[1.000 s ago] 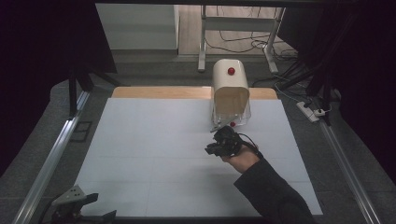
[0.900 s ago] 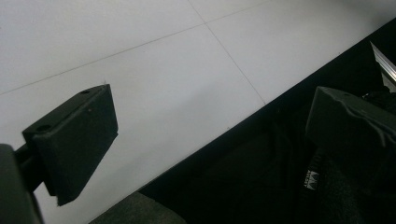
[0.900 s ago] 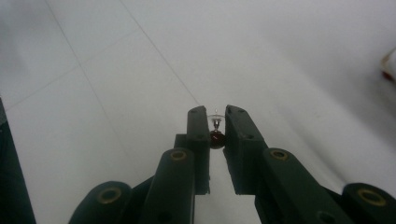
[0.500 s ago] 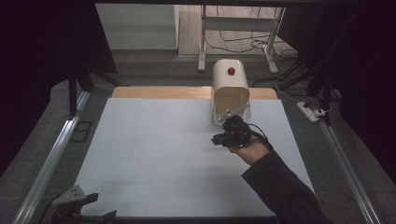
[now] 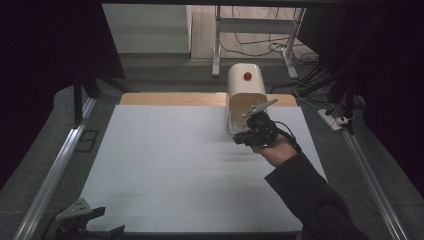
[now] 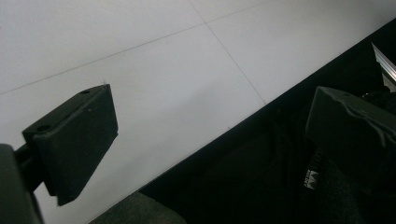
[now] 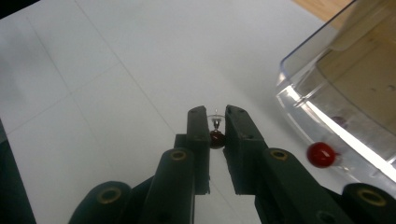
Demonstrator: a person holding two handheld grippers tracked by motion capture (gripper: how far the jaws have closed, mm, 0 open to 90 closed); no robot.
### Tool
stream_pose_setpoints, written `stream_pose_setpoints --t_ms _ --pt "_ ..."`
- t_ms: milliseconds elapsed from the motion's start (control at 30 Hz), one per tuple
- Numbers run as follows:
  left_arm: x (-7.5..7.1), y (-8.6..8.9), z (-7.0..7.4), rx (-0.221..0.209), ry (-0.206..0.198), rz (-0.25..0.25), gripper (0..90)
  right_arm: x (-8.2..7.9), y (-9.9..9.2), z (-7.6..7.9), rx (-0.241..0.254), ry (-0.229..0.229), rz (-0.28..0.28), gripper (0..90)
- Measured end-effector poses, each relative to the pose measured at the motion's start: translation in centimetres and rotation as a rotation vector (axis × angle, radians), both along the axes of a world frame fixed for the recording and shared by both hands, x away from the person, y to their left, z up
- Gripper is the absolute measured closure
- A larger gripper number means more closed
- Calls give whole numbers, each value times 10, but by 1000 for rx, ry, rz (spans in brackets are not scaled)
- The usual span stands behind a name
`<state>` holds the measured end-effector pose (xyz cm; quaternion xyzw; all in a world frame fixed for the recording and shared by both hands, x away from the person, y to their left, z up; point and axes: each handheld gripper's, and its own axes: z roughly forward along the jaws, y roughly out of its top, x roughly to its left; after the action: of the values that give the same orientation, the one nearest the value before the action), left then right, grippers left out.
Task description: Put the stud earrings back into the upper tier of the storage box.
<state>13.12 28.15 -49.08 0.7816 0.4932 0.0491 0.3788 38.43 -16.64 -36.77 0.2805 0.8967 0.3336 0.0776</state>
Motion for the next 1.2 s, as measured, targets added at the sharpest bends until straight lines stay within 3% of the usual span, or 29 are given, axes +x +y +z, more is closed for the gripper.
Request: stream_pose_setpoints --t_ms 567,1200 --pt "0 0 0 1 1 0 26 26 -16 20 1 -41 -97 799" --pt "0 0 0 5 4 5 30 58 -18 -1 -40 -56 -188 799"
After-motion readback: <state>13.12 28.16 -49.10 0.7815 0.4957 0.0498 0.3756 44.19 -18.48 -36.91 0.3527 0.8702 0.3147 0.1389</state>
